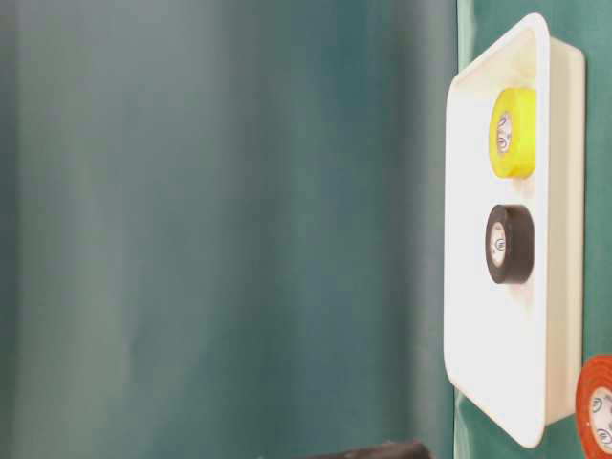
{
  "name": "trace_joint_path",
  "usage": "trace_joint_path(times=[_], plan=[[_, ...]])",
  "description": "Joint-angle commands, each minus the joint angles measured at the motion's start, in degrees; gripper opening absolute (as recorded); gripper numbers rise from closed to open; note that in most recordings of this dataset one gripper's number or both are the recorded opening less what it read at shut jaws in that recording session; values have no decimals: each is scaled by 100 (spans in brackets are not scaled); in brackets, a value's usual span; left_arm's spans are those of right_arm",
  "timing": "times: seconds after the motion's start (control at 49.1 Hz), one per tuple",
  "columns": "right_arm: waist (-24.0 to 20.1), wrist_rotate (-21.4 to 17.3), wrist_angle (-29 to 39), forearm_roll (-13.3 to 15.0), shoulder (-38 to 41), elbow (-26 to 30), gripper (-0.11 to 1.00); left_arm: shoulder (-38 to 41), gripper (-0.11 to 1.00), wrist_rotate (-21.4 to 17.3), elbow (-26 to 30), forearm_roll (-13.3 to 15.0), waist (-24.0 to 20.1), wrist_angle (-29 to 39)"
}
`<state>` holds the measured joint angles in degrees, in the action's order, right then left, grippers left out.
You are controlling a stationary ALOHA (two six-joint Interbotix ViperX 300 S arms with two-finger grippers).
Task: Pick up the tape from a random location and place it into the white case.
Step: 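Move the left gripper over the white tape roll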
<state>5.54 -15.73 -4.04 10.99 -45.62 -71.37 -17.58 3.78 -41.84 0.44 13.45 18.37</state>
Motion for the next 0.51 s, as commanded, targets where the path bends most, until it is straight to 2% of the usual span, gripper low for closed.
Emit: trace_joint_path(times=[0.0,0.265,0.346,0.489], plan=[[9,0,62,-9,9,202,91,141,96,-18,422,-18,9,589],[9,0,167,-18,9,272,91,800,96,-18,1336,-88,9,2505],[9,0,176,-9,9,272,91,923,96,-18,1538,-97,9,2839],[9,0,176,-9,9,272,91,1011,96,-35,1652,-105,9,2918]])
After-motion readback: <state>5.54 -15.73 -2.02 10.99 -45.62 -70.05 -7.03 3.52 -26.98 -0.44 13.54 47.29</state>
